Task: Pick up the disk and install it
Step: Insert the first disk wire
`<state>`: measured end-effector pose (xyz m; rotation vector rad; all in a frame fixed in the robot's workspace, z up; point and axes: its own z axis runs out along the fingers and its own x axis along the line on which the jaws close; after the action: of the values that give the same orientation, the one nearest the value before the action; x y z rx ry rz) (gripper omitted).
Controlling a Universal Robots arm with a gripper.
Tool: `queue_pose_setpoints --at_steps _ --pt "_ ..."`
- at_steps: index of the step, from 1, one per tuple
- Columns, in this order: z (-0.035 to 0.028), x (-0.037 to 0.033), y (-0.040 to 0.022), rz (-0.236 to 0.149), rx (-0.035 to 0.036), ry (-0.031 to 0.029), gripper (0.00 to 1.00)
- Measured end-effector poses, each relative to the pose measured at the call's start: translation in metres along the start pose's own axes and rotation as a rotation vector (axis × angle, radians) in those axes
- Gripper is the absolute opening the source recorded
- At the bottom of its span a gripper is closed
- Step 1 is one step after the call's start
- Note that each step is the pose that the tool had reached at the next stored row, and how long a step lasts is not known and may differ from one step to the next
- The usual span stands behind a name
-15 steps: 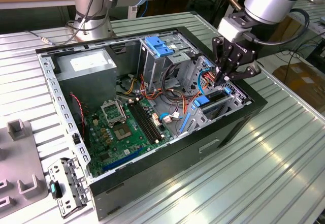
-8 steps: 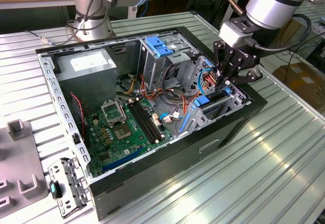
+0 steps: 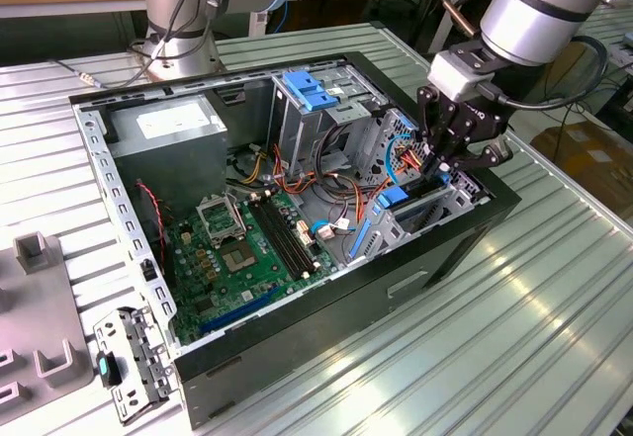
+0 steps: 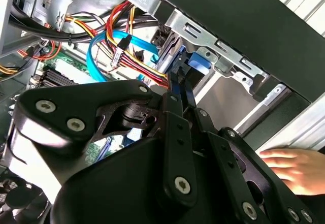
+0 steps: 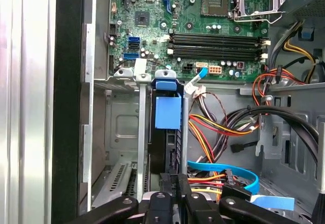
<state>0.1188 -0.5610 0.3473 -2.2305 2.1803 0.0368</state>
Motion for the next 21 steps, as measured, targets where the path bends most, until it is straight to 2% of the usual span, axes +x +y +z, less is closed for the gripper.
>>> queue_pose_setpoints --at_steps 9,14,16,17,21 --pt "0.0001 -0.0021 0.0001 0.015 0.0004 0.0013 0.16" --pt "0.0026 -0.0020 0.0001 0.019 0.0003 0.0013 0.16" --pt "0.0009 -0.0021 0.0001 0.020 0.0005 0.0001 0.16" --pt "-0.0024 -0.0022 0.0001 0.020 0.0004 0.0013 0.16" --pt "-0.0025 -0.0022 0.0001 0.019 0.0004 0.0014 0.16"
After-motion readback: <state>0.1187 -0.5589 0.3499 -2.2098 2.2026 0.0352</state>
